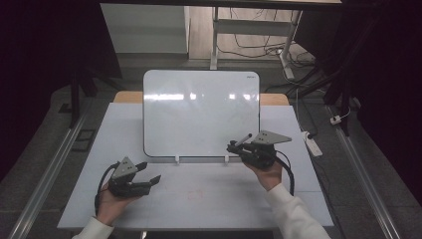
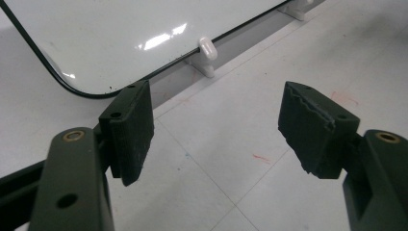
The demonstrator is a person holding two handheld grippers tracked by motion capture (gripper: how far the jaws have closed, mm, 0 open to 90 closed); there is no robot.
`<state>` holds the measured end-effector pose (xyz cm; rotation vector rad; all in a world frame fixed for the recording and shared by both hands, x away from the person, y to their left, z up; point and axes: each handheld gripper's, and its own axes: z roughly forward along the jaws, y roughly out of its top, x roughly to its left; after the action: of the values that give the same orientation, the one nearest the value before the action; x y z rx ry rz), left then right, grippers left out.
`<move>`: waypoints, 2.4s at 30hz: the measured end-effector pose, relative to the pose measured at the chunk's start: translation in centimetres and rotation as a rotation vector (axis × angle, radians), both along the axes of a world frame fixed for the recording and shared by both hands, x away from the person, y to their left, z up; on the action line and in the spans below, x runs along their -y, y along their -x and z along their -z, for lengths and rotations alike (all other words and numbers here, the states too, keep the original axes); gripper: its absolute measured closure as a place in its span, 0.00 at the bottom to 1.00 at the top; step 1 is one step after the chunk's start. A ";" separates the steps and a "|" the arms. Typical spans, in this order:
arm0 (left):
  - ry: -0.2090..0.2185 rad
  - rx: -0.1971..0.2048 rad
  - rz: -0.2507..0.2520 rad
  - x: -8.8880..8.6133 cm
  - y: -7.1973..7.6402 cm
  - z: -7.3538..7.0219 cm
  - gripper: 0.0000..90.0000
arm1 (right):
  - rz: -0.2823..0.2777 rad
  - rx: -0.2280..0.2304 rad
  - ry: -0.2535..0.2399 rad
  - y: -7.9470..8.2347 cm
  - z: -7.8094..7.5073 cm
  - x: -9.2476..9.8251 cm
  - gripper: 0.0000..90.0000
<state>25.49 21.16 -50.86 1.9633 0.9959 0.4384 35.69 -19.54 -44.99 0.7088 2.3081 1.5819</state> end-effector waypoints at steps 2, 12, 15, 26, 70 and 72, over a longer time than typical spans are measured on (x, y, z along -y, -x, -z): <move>0.000 0.006 -0.003 0.0 0.0 -0.1 0.33 | -0.032 -0.027 0.007 0.7 0.4 -0.4 0.86; 0.007 0.037 -0.008 0.2 0.1 -0.5 0.33 | -0.110 -0.089 0.029 2.1 1.7 -1.9 0.86; 0.009 0.058 -0.014 0.7 0.2 -0.7 0.33 | -0.137 -0.111 0.030 2.5 2.0 -2.5 0.86; 0.038 0.189 0.123 6.3 -0.3 -4.8 0.33 | -0.191 -0.153 0.039 3.1 3.1 -4.3 0.86; 0.038 0.217 0.290 13.8 -2.1 -6.5 0.91 | -0.204 -0.138 -0.016 4.2 3.3 -5.7 0.69; 0.046 0.210 0.266 12.9 -2.4 -6.7 0.91 | -0.184 -0.108 -0.032 4.3 2.8 -5.1 0.64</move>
<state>27.85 8.24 -44.15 1.9294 0.5975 0.4559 31.39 -14.40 -47.75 0.6186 2.4946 1.7010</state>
